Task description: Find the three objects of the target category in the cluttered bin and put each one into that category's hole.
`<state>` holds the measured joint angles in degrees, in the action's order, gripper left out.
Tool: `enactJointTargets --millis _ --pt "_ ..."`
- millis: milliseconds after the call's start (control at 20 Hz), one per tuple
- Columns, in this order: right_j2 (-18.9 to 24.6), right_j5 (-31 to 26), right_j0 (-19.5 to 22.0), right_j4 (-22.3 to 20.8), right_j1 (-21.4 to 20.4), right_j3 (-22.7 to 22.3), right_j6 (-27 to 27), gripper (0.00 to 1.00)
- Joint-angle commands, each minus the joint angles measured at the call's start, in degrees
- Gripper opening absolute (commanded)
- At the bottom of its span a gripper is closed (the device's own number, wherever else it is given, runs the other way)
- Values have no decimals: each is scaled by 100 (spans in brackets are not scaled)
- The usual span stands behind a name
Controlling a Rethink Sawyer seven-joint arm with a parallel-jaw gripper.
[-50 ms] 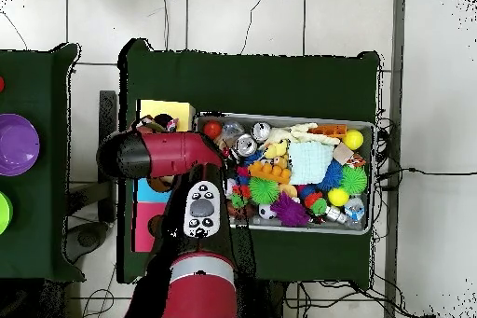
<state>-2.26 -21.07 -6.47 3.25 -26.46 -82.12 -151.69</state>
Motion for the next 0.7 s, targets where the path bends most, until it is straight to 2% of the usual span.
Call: enactJointTargets --millis 50,450,700 --pt "215 -167 -142 -59 488 -22 -294 0" --pt "240 -346 -178 45 265 -121 -346 0" --pt "212 -288 -241 43 326 -130 -387 0"
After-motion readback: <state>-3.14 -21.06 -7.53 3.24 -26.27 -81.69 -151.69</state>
